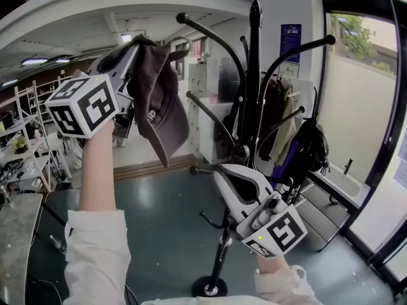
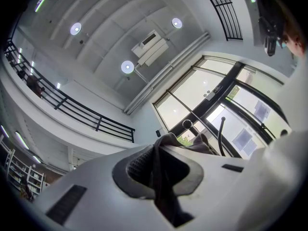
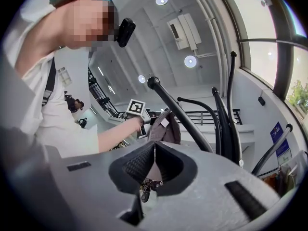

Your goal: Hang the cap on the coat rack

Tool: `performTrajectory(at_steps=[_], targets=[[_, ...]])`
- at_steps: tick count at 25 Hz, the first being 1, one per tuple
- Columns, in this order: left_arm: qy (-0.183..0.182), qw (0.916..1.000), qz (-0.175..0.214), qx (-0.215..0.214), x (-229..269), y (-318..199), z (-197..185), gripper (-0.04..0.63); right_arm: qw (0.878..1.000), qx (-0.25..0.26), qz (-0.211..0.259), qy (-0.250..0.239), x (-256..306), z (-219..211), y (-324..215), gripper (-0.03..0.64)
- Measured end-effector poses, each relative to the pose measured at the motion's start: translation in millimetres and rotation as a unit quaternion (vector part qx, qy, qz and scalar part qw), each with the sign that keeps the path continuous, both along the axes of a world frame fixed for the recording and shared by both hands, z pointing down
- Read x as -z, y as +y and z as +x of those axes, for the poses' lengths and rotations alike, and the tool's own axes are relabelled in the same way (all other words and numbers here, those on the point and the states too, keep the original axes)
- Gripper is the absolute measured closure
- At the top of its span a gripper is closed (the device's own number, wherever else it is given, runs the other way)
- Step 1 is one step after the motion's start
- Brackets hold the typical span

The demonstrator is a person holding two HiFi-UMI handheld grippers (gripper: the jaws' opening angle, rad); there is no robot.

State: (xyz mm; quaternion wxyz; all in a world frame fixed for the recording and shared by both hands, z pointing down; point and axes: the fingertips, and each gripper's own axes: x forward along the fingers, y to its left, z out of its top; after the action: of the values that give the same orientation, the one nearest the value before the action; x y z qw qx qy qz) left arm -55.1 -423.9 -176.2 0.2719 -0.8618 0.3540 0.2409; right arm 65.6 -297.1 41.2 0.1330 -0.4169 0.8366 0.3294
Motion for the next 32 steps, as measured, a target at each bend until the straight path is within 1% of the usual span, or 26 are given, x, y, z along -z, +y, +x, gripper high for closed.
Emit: performTrajectory(at_steps=[4,7,10,13,15,17,20,28,32], targets=[[0.001,1.0,-0.006,0.006,5.3,-9.4,3.1,0.565,1.0,-0.006,-0.008,-0.004,-4.8,6.0,-3.2,0.612],[-0.002,0.9995,-0.031,-0.009,3.3,-20.7,8.2,0.565,1.0,-0.006,-0.013,-0.004,-6.0,5.8,-3.0,0.612],[0.009,0.9988,-0.042,-0.025,9.7,-25.5,9.9,0.565,1.0,-0.006,-0.013,-0.008,-3.9,8.4,-4.3,0.612],[0.019,0.9983,-0.049,-0.025,19.0,-31.7,8.5,0.563,1.0,0.0,-0.01,-0.009,0.9,9.1,-5.7,0.612],[0.032,0.9978,-0.053,-0.024,25.4,-32.2,2.7,0.563,1.0,0.006,-0.007,-0.01,3.1,7.5,-5.2,0.612],[0.041,0.998,-0.046,-0.016,32.9,-26.6,-4.9,0.565,1.0,0.01,-0.005,-0.011,4.1,4.4,-4.8,0.612],[0.044,0.9986,-0.03,-0.005,39.8,-15.1,-9.2,0.565,1.0,0.011,-0.007,-0.012,1.7,2.4,-2.4,0.612],[0.034,0.9994,0.0,-0.002,39.5,6.9,11.2,0.565,1.0,-0.001,0.002,-0.012,-2.6,16.5,1.5,0.612],[0.021,0.9996,0.016,0.007,33.3,10.6,15.5,0.565,1.0,-0.01,0.004,-0.019,-1.0,19.2,-1.7,0.612]])
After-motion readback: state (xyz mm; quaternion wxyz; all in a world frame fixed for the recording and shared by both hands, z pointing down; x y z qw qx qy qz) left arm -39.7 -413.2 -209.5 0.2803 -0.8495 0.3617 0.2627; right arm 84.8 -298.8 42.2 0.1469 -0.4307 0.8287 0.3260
